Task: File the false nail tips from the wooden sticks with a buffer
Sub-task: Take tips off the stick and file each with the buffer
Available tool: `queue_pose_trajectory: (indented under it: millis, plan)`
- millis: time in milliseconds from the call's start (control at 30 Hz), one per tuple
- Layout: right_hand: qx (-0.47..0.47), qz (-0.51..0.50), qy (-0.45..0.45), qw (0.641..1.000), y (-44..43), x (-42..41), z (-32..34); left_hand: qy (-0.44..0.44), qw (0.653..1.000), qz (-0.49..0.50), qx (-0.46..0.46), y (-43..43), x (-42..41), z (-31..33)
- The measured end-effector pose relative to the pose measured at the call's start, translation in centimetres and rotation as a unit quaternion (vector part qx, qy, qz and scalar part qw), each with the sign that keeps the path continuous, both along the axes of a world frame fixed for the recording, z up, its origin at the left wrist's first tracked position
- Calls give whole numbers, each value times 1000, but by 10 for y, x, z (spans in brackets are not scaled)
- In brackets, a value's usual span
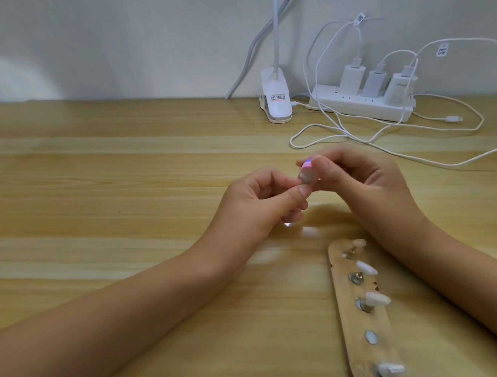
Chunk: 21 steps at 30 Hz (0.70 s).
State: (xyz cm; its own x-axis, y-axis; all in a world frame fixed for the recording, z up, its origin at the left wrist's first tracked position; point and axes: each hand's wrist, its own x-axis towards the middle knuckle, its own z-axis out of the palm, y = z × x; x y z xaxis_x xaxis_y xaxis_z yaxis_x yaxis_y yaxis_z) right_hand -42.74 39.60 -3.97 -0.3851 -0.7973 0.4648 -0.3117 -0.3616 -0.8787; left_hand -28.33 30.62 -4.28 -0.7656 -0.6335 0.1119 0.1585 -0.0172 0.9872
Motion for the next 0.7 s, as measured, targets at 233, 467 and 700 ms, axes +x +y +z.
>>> queue_pose_trajectory:
  millis: [233, 467, 700]
  plan:
    - [-5, -5, 21, 1000, 0, -2, 1, -2, 1000, 4, 7, 0, -1, 0]
    - [-23, -26, 35, 999, 2, 1, 4, -9, 1000, 3, 8, 0, -1, 1]
    - [-6, -20, 56, 998, 2, 3, 4, -12, 1000, 5, 8, 1, 0, 2]
